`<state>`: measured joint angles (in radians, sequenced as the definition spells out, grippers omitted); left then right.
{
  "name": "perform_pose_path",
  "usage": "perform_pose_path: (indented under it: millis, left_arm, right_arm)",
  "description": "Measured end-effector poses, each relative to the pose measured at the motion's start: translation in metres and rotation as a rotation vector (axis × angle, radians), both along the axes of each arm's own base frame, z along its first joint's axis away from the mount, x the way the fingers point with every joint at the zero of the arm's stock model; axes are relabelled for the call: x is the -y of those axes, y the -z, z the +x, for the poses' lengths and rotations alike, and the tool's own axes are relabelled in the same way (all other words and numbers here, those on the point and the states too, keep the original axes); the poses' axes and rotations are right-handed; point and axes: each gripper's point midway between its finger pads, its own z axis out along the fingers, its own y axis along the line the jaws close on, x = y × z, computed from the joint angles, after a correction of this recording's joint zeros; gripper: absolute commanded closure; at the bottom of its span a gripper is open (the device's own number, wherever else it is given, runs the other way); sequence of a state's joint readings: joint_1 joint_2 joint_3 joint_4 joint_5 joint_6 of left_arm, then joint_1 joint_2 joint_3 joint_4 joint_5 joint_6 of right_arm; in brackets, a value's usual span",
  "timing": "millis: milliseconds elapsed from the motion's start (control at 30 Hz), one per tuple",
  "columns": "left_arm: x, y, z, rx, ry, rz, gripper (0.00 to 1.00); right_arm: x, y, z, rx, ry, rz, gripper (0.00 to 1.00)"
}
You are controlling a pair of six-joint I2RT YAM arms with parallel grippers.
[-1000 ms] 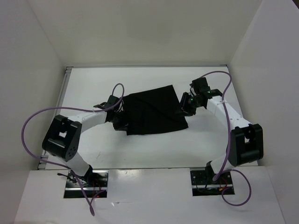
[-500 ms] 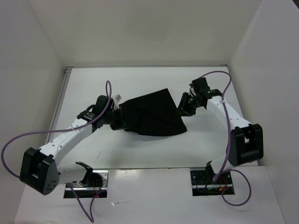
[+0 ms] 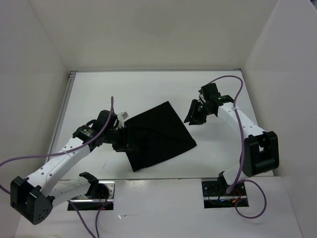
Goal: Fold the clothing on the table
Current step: Fold the skirt
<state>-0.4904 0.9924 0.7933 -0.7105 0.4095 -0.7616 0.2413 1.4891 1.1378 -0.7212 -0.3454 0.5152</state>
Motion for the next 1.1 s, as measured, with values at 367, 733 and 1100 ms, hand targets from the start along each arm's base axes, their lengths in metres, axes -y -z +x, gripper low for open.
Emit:
perform_pose_path:
  millis: [367,733,1100]
  left_arm:
    - [0.04,0.026,0.102,0.036,0.018,0.089,0.86]
    - [0.058,0.092,0.193,0.061,-0.011,0.23,0.99]
    - [0.041,0.119,0.218,0.014,-0.086,0.27,1.0]
  right_arm:
    - [-0.031,0.037,-0.04,-0.11,-0.088,-0.057,0.61]
    - [-0.042,0.085,-0.059,-0.241,-0.072,-0.111,0.88]
    - [-0.036,0.114,-0.044,-0.303,-0.027,-0.199,0.88]
